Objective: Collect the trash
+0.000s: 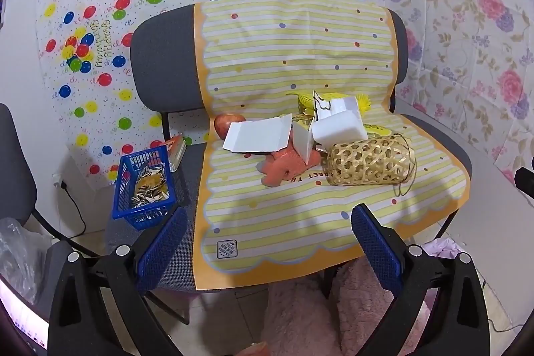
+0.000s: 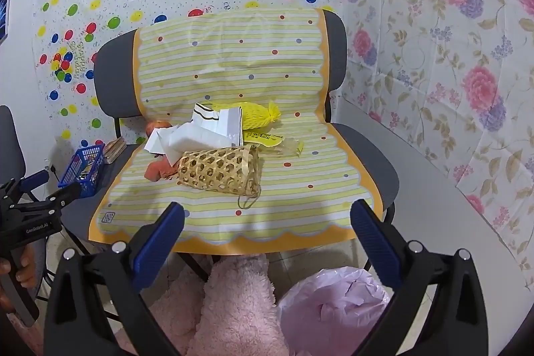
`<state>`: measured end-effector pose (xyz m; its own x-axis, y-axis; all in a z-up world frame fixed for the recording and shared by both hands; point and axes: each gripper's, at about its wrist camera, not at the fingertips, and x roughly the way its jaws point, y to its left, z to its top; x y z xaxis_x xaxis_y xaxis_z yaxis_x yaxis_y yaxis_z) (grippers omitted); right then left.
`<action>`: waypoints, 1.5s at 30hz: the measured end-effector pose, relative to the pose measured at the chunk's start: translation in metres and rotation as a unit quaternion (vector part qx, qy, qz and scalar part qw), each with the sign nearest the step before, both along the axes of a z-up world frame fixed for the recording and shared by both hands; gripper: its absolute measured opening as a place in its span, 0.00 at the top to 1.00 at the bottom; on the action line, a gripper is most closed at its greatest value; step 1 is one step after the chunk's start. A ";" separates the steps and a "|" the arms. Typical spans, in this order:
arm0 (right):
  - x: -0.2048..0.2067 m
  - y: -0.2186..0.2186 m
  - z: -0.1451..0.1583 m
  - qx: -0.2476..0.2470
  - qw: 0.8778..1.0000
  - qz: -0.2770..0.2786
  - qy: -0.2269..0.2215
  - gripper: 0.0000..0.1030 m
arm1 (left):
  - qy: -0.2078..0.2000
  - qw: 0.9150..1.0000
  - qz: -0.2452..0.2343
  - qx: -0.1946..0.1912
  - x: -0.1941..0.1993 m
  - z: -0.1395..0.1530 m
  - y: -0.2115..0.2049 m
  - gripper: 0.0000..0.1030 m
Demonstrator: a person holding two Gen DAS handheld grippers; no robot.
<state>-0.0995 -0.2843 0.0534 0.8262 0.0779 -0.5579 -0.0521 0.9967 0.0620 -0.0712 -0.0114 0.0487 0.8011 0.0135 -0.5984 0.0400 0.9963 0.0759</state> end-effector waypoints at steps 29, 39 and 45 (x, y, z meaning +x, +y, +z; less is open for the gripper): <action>0.004 0.002 -0.004 -0.001 1.000 0.005 -0.005 0.06 | -0.002 1.000 -0.002 0.000 -0.002 -0.001 0.003 0.06; 0.001 0.004 -0.002 -0.002 1.000 0.005 -0.005 0.06 | -0.001 1.000 -0.003 0.000 -0.001 -0.001 0.003 0.06; 0.003 0.004 -0.005 0.000 1.000 0.006 -0.003 0.06 | -0.001 1.000 -0.002 0.001 -0.001 -0.002 0.004 0.06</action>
<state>-0.0967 -0.2805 0.0489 0.8287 0.0887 -0.5527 -0.0650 0.9959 0.0624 -0.0723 -0.0076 0.0464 0.8020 0.0108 -0.5973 0.0440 0.9961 0.0770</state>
